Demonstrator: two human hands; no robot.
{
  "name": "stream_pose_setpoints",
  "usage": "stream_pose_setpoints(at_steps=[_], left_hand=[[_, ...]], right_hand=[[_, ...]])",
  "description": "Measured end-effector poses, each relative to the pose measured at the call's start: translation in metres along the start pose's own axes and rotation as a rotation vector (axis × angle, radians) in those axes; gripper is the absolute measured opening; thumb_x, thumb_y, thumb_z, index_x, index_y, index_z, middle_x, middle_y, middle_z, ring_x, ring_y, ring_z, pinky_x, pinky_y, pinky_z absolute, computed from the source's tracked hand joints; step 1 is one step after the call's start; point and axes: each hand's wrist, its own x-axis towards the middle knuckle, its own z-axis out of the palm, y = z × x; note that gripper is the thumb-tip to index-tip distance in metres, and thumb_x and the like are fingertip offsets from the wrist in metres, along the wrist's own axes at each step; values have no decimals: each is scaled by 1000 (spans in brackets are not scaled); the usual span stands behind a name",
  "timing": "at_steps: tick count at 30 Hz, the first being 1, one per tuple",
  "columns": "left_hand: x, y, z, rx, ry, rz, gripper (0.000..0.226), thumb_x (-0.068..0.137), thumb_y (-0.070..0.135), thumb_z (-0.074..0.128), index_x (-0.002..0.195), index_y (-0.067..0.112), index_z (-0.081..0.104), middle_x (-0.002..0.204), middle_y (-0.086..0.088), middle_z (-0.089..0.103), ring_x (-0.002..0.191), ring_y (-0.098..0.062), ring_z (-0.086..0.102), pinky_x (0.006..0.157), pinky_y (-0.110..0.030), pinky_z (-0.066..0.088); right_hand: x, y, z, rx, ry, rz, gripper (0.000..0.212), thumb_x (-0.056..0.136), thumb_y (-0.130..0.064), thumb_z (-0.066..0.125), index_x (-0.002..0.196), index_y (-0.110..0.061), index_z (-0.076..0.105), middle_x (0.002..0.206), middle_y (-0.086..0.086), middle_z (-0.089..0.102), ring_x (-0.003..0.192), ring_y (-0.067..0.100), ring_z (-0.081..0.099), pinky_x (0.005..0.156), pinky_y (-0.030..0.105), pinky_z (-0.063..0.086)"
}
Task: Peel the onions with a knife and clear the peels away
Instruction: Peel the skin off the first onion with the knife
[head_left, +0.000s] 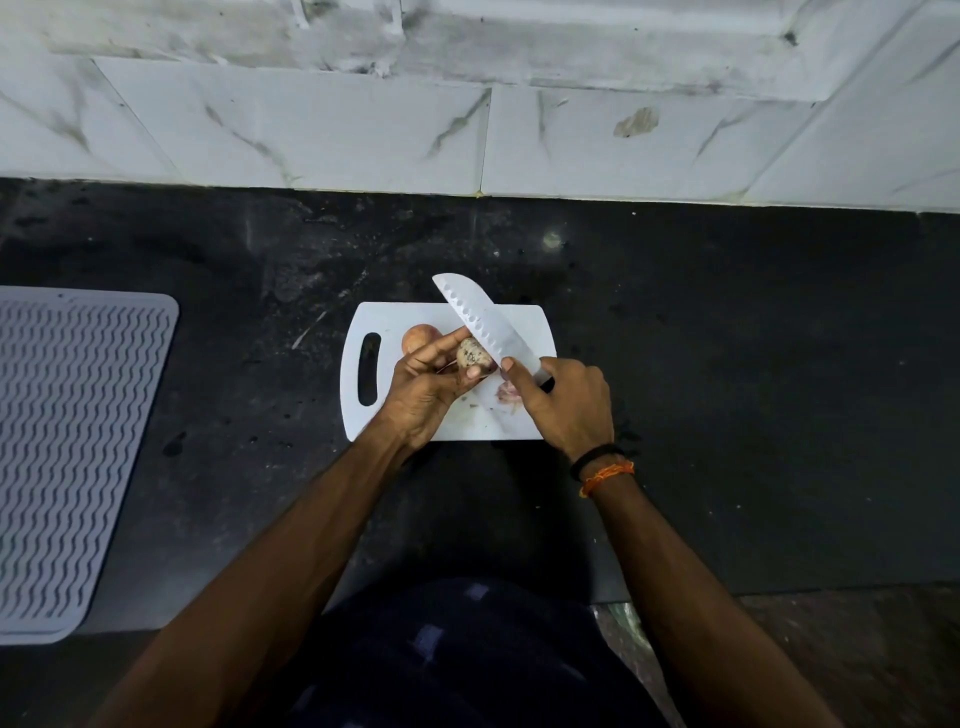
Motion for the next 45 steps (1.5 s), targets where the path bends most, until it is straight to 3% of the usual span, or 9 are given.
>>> stream_pose_setpoints(at_steps=[4,10,17,23,26,28,30,37,45], left_hand=[[2,0,-1,-31,16,-32,51,83,-25,55,129,-2,58,107,0,76,108,-24,70,100,-47,53],[1,-2,-1,-95,19,-47,48,77,-11,68,125,-3,62,120,-17,71,115,-38,66,98,-54,53],[-1,-4,2,-60,46,-44,41,72,-10,72,111,2,69,111,-21,71,106,-37,70,86,-48,60],[-2,-2,2,-129,70,-77,45,87,0,63,131,-7,57,130,-21,64,118,-37,64,88,-42,59],[1,-4,3,-156,97,-79,38,96,-6,53,133,-5,54,133,-22,59,120,-35,62,87,-40,59],[1,-3,7,-196,74,-59,32,99,-9,45,122,4,63,125,-21,64,117,-35,64,82,-36,60],[1,0,10,-251,70,-75,31,100,-7,44,107,10,69,115,-16,70,110,-33,67,76,-34,62],[0,4,13,-340,64,-127,37,99,4,50,82,15,81,107,-14,75,104,-36,71,100,-51,51],[4,-4,5,-327,23,-107,32,99,-2,46,129,-3,58,128,-22,64,118,-36,64,106,-48,48]], right_hand=[[3,1,2,18,53,34,64,86,-74,45,65,-17,65,60,-3,63,58,15,60,61,36,54],[1,-5,2,15,39,-14,48,93,-61,55,57,-29,52,51,-23,48,52,5,54,54,20,40],[2,-7,5,-69,101,3,64,83,-77,52,66,-17,66,60,-4,62,54,11,55,52,23,37],[4,-11,-2,6,48,21,52,86,-68,58,53,-29,48,47,-19,44,47,3,47,50,13,28],[4,-6,4,93,-28,-37,63,79,-80,53,54,-23,59,50,-11,56,48,7,53,52,19,38],[0,-3,8,135,-67,-72,75,73,-89,46,60,-18,68,55,-5,63,50,9,57,52,25,42],[-2,-1,6,214,-53,-61,57,79,-77,58,52,-27,60,50,-8,59,47,7,54,50,20,35],[7,13,-9,236,40,56,51,83,-62,67,51,-25,52,51,-5,53,46,7,46,48,17,28],[9,15,-7,108,-6,35,61,79,-73,61,64,-14,67,60,-5,64,57,13,60,51,33,46]])
